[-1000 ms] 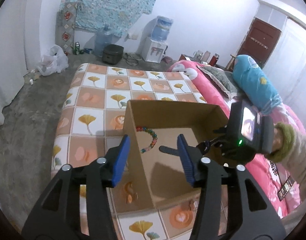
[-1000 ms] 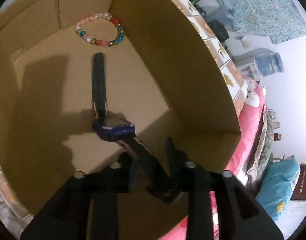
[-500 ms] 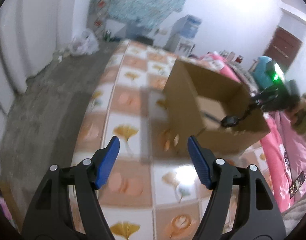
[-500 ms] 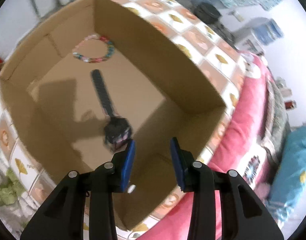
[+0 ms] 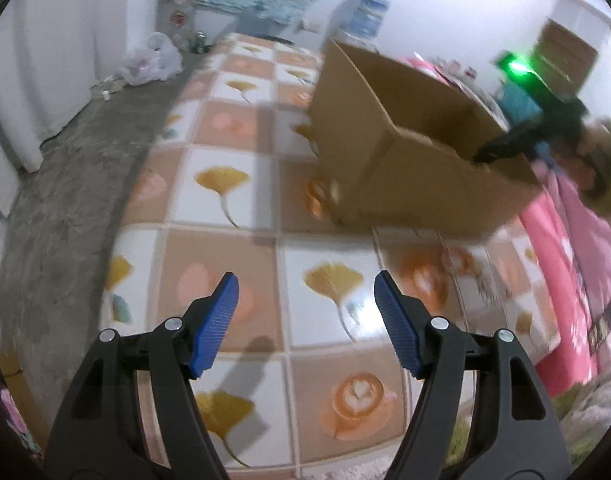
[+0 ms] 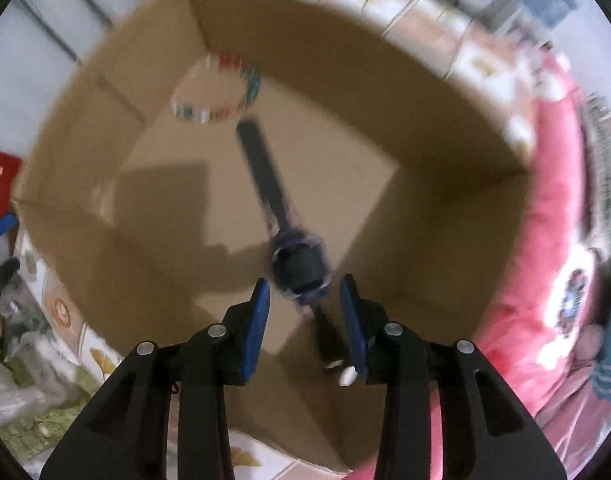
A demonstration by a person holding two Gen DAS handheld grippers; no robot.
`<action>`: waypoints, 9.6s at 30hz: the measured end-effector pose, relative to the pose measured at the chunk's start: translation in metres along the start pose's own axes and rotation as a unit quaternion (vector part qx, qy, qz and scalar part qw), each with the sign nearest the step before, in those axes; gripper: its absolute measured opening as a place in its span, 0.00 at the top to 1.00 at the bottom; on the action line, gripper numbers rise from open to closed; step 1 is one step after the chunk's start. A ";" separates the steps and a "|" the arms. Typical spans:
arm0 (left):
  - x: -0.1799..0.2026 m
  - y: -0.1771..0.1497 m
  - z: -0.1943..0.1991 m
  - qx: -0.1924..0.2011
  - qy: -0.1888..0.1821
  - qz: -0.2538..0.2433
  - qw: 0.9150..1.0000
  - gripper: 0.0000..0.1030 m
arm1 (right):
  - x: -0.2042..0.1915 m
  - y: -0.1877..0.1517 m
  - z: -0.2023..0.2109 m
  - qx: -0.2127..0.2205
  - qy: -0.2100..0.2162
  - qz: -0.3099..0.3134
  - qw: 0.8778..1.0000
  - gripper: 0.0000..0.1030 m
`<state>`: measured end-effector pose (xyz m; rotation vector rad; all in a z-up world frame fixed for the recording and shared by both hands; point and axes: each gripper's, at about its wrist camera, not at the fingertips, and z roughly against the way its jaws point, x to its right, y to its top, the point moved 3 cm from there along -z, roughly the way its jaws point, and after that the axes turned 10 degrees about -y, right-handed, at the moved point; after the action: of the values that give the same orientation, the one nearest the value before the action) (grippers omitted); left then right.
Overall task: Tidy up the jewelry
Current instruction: 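Withdraw both tools from the box toward the charms on the table, then grasp the silver chain charm with the left gripper while the right gripper approaches the tag, then close the right gripper on the small rectangular silver tag, then carry both charms into the box and open both grippers, then move both tools back to the remaining charms on the table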
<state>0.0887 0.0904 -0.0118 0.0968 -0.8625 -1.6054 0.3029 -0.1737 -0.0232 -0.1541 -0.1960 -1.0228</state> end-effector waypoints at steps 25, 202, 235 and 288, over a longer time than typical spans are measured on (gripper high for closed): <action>0.049 -0.045 -0.045 -0.083 -0.043 -0.047 0.994 0.34 | 0.018 0.054 -0.047 -0.011 -0.149 -0.004 0.989 0.68; 0.129 -0.016 0.006 0.065 -0.051 -0.235 0.968 1.00 | -0.140 -0.231 0.025 0.366 0.056 -0.187 0.910 0.95; 0.093 0.169 -0.116 -0.043 -0.024 -0.180 0.983 0.90 | 0.003 0.018 0.044 0.247 0.187 -0.206 0.928 0.93; 0.182 -0.028 -0.152 -0.101 -0.032 -0.432 0.896 0.64 | -0.044 -0.200 -0.031 0.225 0.271 -0.338 0.873 0.82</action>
<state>0.0990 -0.1426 -0.0642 0.3167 -0.7279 -2.5365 0.1123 -0.2466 -0.0561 0.6736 0.0413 -1.6406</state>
